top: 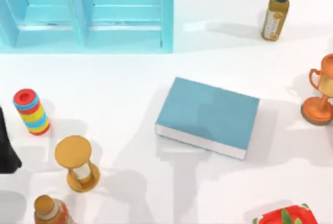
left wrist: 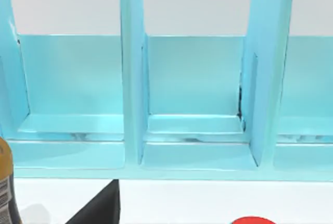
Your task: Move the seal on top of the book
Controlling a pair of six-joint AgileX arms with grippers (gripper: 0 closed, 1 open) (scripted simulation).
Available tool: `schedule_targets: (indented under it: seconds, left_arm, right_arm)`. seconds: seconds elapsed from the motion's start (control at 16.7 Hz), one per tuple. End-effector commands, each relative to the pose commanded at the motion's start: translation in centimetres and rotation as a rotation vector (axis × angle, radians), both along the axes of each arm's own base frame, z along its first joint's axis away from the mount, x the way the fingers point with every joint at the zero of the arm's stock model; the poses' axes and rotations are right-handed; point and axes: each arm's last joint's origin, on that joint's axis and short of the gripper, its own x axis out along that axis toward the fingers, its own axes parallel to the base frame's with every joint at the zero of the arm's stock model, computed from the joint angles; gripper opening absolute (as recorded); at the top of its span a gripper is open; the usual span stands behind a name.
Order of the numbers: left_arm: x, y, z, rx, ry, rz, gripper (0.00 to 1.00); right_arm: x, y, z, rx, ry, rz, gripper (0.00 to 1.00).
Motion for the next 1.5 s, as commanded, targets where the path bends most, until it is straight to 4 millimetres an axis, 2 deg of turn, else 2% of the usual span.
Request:
schedule_targets:
  seconds: [0.3,0.42,0.66,0.84,1.02,1.14,1.38,1.5]
  left_arm:
    - [0.0,0.0,0.0,0.0,0.0,0.0,1.0]
    - [0.0,0.0,0.0,0.0,0.0,0.0,1.0]
    - [0.0,0.0,0.0,0.0,0.0,0.0,1.0]
    - [0.0,0.0,0.0,0.0,0.0,0.0,1.0]
    - [0.0,0.0,0.0,0.0,0.0,0.0,1.0]
    - [0.0,0.0,0.0,0.0,0.0,0.0,1.0]
    - [0.0,0.0,0.0,0.0,0.0,0.0,1.0]
    - [0.0,0.0,0.0,0.0,0.0,0.0,1.0]
  right_arm:
    - [-0.1,5.1,2.7,0.021,-0.001,0.059,0.0]
    - [0.0,5.8,3.0,0.025,-0.005,0.07,0.0]
    - [0.0,5.7,2.9,0.025,-0.005,0.065,0.0]
    - [0.9,7.9,3.6,0.021,-0.059,0.069,0.0]
    - [2.5,12.6,3.6,0.029,-0.116,0.073,0.0]
    - [3.5,16.6,2.5,0.04,-0.122,0.072,0.0]
    - [4.3,24.9,-1.7,0.046,-0.069,0.069,0.0]
    - [3.9,28.1,-3.8,0.04,-0.035,0.066,0.0]
